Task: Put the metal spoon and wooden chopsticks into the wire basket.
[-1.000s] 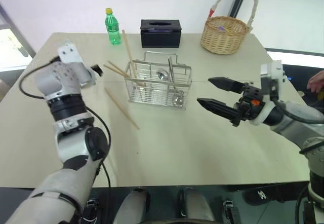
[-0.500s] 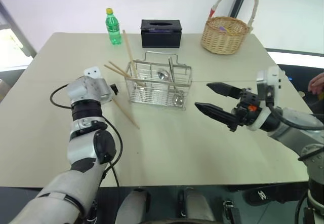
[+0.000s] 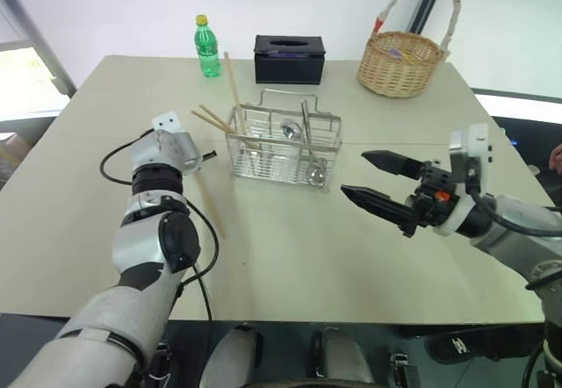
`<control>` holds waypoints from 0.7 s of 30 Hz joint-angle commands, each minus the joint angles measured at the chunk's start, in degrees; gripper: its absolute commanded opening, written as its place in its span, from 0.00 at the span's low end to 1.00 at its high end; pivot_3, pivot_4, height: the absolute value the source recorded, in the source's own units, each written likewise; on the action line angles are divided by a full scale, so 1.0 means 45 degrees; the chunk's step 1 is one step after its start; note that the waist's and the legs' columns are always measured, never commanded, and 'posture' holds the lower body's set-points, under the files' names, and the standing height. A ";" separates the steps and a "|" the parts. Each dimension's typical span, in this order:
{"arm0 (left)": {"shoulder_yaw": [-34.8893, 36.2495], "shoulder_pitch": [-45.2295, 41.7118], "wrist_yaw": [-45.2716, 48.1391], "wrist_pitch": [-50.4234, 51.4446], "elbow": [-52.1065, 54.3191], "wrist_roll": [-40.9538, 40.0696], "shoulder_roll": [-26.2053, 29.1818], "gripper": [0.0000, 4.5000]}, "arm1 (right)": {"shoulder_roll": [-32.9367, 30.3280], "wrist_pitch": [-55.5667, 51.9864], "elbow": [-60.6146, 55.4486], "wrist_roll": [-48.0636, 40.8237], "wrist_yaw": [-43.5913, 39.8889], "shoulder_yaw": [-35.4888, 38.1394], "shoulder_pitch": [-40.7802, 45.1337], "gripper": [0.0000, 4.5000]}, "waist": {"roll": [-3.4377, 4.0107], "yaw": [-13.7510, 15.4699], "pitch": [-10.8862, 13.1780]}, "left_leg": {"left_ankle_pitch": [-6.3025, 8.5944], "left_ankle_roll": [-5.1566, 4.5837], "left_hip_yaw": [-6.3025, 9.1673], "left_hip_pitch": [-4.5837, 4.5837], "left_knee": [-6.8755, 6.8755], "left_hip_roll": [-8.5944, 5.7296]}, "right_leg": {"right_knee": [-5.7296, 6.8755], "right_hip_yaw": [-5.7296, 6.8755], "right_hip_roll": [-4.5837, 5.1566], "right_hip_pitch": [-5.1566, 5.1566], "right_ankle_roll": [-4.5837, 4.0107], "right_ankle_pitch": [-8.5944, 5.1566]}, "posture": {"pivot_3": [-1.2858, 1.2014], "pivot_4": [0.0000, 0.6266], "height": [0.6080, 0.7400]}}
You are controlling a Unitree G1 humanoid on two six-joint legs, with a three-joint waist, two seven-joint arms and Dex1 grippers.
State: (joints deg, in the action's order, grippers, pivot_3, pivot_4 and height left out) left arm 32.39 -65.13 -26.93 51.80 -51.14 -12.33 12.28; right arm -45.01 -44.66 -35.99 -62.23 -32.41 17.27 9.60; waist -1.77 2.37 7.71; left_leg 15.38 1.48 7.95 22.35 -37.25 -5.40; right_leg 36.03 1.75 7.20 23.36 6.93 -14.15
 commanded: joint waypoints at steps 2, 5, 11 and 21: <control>-0.0583 -0.0246 0.0500 -0.0974 0.0247 0.0201 0.0879 0.00 | -0.0073 0.0181 -0.0192 -0.0193 -0.0067 0.0210 0.0255 1.00 | -0.0008 -0.0050 0.0005 | 0.0000 0.0000 -0.0001 0.0000 0.0001 0.0007 | 0.0001 -0.0001 -0.0008 0.0006 0.0000 0.0000 | 0.52 0.24 0.40; -0.0847 -0.0603 0.1501 -0.2712 0.0364 0.0255 0.1803 0.00 | -0.0106 0.0131 -0.0077 -0.0215 -0.0133 0.0174 0.0347 1.00 | -0.0014 -0.0086 0.0008 | -0.0001 0.0003 -0.0008 0.0006 0.0008 0.0026 | 0.0001 -0.0003 -0.0024 0.0022 -0.0001 0.0001 | 0.52 0.24 0.40; -0.0792 -0.2908 0.5985 -0.7477 -0.0169 -0.0842 0.3212 0.00 | -0.0211 -0.0141 0.0099 -0.0543 -0.0138 0.0177 0.0658 1.00 | -0.0074 0.0079 0.0035 | -0.0003 0.0007 -0.0001 0.0030 0.0001 0.0021 | -0.0005 0.0003 -0.0018 0.0032 -0.0006 0.0003 | 0.52 0.24 0.40; -0.0924 -0.4903 1.2997 -0.7353 -0.0437 -0.3401 0.2960 0.00 | -0.0034 -0.0163 -0.0090 -0.0585 0.0109 -0.0111 0.0580 1.00 | -0.0037 -0.0101 0.0019 | 0.0028 -0.0057 -0.0019 0.0010 -0.0001 -0.0037 | -0.0013 0.0015 0.0047 0.0008 0.0007 -0.0003 | 0.52 0.24 0.40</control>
State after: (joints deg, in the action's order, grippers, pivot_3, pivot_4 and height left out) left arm 29.83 -86.64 27.87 18.10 -54.46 -26.47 25.67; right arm -45.29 -45.88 -34.87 -63.96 -32.08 16.07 12.00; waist -1.94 1.92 7.80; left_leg 15.50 1.23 7.87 22.39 -37.27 -5.53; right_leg 36.01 1.82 7.38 23.41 6.96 -14.17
